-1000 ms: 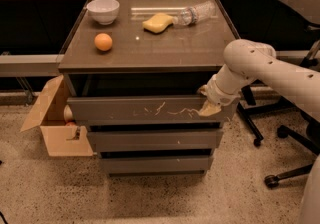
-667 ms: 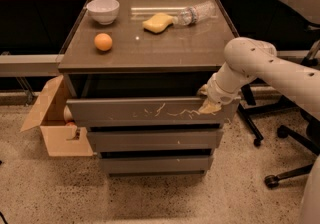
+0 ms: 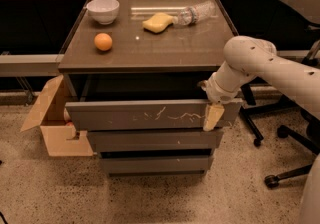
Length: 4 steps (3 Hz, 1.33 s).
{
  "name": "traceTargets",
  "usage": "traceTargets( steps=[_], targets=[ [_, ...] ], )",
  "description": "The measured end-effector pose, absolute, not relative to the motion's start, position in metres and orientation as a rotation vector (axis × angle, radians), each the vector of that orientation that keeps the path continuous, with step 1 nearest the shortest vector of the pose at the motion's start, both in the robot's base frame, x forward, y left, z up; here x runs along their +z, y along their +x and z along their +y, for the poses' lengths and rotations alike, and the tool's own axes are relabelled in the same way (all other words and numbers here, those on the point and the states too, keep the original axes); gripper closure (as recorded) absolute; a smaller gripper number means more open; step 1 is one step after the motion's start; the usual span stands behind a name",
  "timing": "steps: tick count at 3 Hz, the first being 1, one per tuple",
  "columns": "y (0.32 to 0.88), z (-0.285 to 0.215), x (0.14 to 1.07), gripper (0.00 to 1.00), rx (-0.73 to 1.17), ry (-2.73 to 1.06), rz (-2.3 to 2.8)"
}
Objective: Open top drawer
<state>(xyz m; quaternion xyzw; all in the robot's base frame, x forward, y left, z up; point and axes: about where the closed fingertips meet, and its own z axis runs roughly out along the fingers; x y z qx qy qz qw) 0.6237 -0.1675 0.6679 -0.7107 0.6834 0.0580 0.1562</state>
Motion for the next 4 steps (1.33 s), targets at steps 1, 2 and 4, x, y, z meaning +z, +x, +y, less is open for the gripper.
traceTargets(
  steps=[1,2,4],
  targets=[
    [0.622,-0.167,0.666,0.0,0.202,-2.048,1.936],
    [0.607,-0.162,0.658,0.0,0.302,-2.093,1.916],
    [0.559,-0.156,0.665,0.14,0.431,-2.21,1.928]
  ],
)
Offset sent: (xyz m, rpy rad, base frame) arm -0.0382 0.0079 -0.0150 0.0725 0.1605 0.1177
